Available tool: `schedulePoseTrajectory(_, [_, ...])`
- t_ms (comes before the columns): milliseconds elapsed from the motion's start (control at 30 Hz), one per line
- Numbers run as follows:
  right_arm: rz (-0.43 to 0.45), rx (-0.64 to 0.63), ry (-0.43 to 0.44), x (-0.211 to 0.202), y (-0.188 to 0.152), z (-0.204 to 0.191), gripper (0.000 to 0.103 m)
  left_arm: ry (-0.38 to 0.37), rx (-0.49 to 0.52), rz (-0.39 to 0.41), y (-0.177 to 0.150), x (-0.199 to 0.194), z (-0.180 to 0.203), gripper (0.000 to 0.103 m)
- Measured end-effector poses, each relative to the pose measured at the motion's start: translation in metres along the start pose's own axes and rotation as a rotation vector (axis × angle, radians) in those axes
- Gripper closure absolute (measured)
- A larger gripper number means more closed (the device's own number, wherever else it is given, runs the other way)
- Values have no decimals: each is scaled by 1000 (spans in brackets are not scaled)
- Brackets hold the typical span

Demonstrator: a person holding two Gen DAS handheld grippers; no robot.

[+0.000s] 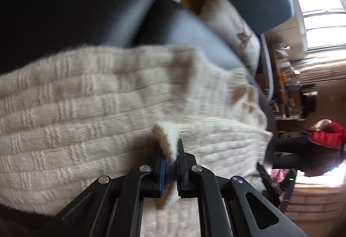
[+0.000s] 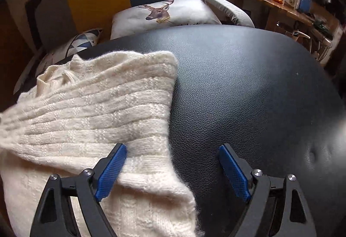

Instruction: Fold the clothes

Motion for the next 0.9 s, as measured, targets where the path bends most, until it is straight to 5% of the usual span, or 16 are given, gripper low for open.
schedulePoseTrajectory(133, [-1,29,61,-11,1,7,15,-24,34,57,-8,-10,5,97])
schedulePoseTrajectory(300, [79,59,123,-36,22,19,18,49,132,76,-12,-9,18,97])
schedulePoseTrajectory(567, [40,198,136,14,70,38,28,43,175,190,-9,-17,20,96])
schedulePoseTrajectory(667, [18,184,164,31,81,30,85,47,175,218,-12,-20,18,96])
schedulePoseTrajectory(800, [74,119,175,26,98,12,88,82,175,258,-14,-22,13,96])
schedulePoseTrajectory(900, [69,68,72,30,97,12,98,150,182,234,-13,-12,10,96])
Point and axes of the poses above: each gripper's, at about its wrist camera, not at the fingertips, and x roughly the way its jaws point, z to its right, y to its top, the point moved 2 cm from there along x, roughly the way its jaws point, and after that the axes turned 5 degrees about y, right-handed, at the moved point
